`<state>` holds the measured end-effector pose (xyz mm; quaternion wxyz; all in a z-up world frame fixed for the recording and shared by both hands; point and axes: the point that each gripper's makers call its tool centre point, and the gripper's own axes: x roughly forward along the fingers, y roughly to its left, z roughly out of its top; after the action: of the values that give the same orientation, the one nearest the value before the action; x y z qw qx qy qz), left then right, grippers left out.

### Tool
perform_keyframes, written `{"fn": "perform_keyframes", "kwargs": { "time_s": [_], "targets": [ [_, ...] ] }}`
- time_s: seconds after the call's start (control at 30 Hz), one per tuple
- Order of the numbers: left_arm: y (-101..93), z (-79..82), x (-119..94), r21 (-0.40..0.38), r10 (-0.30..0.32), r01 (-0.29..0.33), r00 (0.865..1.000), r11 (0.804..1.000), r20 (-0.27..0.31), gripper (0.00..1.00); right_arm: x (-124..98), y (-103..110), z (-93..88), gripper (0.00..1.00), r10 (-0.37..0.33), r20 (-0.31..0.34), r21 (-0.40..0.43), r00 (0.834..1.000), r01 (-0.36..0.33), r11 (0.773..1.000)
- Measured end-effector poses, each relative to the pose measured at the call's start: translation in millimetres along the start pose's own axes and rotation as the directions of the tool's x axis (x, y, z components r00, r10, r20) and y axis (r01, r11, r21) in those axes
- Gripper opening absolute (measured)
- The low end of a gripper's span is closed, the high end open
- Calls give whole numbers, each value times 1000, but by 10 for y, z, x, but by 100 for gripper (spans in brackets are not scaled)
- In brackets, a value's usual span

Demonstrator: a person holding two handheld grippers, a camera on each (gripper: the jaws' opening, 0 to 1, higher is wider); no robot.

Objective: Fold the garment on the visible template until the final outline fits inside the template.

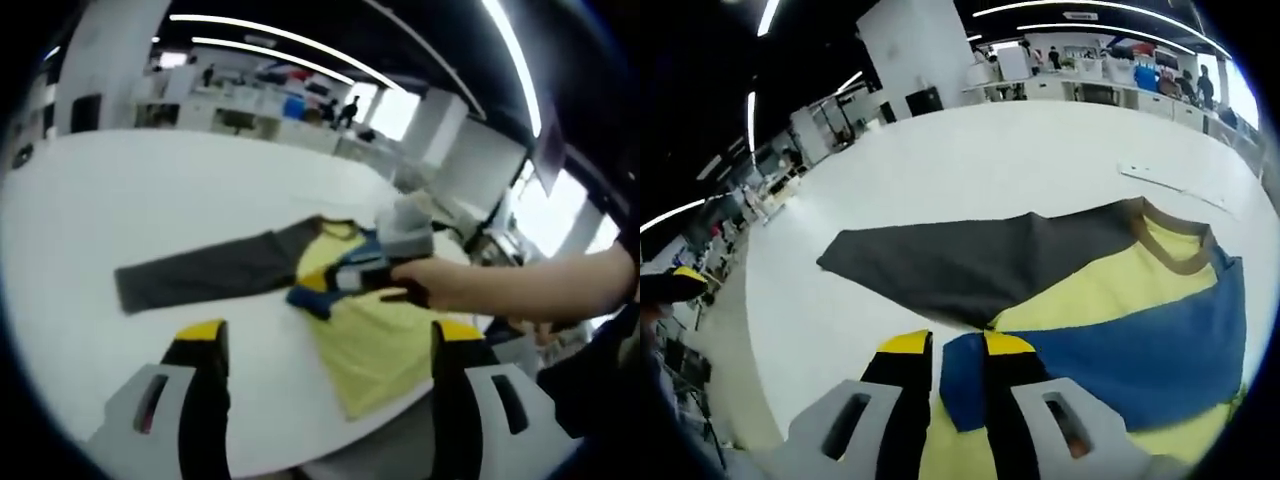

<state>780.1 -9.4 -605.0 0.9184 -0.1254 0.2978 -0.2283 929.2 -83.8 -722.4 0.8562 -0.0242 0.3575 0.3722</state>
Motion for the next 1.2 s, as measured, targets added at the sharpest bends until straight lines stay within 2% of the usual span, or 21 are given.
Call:
{"fn": "perform_keyframes", "kwargs": {
  "time_s": [0.13,0.27,0.5,0.6,0.7,0.83,1.1,1.2],
  "targets": [
    [-52,3,9,8,-2,2,1000,1000,1,79,-208,53,193,30,53,86,-110,995,-44,993],
    [-116,39,15,21,-1,1,1000,1000,4,79,-431,39,288,35,75,124,-159,990,-55,986],
    [-210,102,26,36,3,-3,1000,999,11,79,-775,-50,396,44,92,175,-228,980,-51,972],
    [-249,121,33,42,5,-5,1000,999,12,79,-927,-104,398,46,102,189,-238,977,-55,970],
    [-289,145,37,47,7,-8,1000,999,15,80,-1112,-183,400,52,99,208,-285,973,-37,958],
    [-313,162,47,51,15,-16,1000,999,16,80,-1363,-322,390,58,87,232,-287,969,-17,958],
    [-340,233,39,59,39,-41,999,997,24,80,-1894,-562,329,78,72,298,-281,952,15,959],
    [-344,252,38,61,46,-48,999,997,27,80,-2060,-657,292,83,61,320,-248,946,21,969]
  ]
}}
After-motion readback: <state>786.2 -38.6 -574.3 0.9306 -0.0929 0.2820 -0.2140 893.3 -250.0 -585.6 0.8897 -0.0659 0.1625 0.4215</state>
